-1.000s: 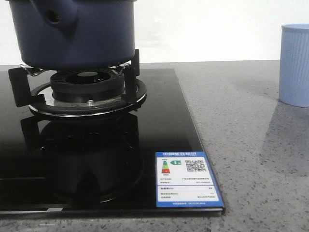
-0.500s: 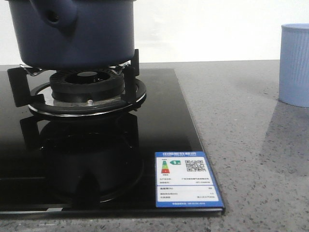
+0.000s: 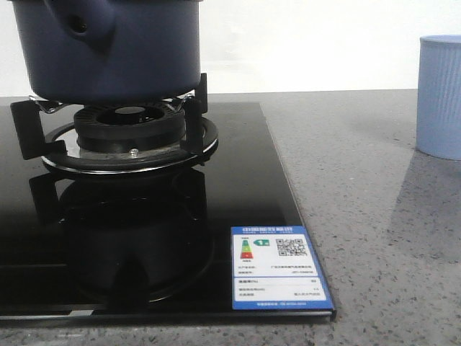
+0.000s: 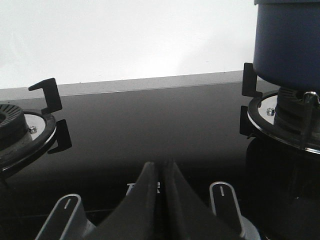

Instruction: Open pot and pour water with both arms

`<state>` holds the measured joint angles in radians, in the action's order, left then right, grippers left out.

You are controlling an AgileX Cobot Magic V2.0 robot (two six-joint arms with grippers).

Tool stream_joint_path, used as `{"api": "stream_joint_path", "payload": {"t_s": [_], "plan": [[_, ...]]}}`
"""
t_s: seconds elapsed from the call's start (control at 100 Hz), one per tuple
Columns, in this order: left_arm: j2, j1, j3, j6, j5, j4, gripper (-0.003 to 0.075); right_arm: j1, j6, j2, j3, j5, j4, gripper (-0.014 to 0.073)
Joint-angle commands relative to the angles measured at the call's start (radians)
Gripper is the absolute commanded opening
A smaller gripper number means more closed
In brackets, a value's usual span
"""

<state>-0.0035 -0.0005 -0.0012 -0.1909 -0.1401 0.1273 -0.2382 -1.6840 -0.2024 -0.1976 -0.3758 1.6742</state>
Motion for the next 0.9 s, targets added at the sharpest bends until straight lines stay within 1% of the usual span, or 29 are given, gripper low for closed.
{"api": "stream_joint_path", "payload": {"t_s": [0.0, 0.2, 0.33, 0.52, 0.6, 0.79, 0.82, 0.86, 0.89], "plan": [[-0.024, -0.006, 0.014, 0.012, 0.076, 0.001, -0.0016, 0.001, 0.009, -0.005, -0.025, 0.016, -0.020, -0.0041], [-0.024, -0.006, 0.014, 0.012, 0.076, 0.001, -0.0016, 0.001, 0.009, -0.005, -0.025, 0.011, -0.022, -0.0041], [-0.024, -0.006, 0.014, 0.012, 0.076, 0.001, -0.0016, 0.001, 0.009, -0.005, -0.025, -0.022, -0.022, -0.0041], [-0.024, -0.006, 0.014, 0.012, 0.076, 0.001, -0.0016, 0.001, 0.009, -0.007, -0.025, -0.020, -0.022, -0.0041], [-0.024, -0.006, 0.014, 0.012, 0.076, 0.001, -0.0016, 0.001, 0.013, -0.017, -0.025, -0.016, -0.052, -0.0041], [-0.024, -0.006, 0.014, 0.012, 0.076, 0.001, -0.0016, 0.003, 0.097, -0.066, -0.025, -0.025, -0.176, -0.0041], [-0.024, -0.006, 0.014, 0.012, 0.076, 0.001, -0.0016, 0.008, 0.148, -0.080, -0.025, -0.025, -0.213, -0.0041], [-0.024, -0.006, 0.014, 0.012, 0.076, 0.001, -0.0016, 0.015, 0.225, -0.097, -0.025, -0.026, -0.294, -0.0041], [-0.024, -0.006, 0.014, 0.012, 0.076, 0.001, -0.0016, 0.026, 0.327, -0.114, -0.025, -0.026, -0.359, -0.0041]]}}
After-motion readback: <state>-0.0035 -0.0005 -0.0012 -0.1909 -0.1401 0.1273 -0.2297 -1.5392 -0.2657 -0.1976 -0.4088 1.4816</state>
